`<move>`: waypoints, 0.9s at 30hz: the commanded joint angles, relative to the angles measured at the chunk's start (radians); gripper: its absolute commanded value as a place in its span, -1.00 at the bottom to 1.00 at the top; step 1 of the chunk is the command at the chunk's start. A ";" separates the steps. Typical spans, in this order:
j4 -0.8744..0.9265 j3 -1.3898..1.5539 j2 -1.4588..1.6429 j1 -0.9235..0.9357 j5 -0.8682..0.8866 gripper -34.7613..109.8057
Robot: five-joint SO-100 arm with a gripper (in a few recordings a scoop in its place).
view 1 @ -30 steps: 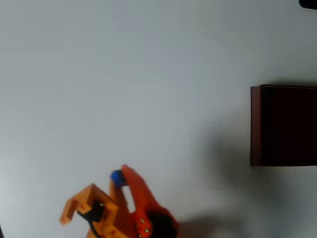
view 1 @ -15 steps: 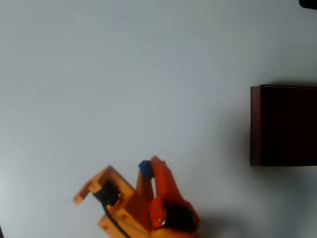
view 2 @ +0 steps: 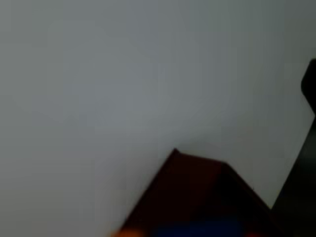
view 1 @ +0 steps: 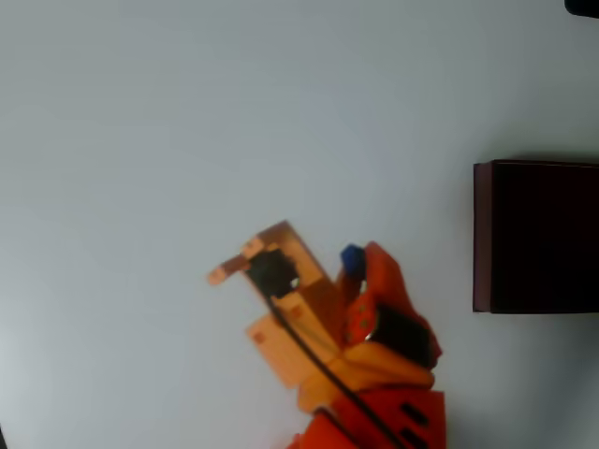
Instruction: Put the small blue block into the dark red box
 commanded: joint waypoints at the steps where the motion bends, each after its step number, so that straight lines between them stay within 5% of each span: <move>1: -0.031 -0.048 -0.029 0.110 -0.021 -0.52; 27: -0.192 -0.250 -0.623 0.495 -0.166 -0.52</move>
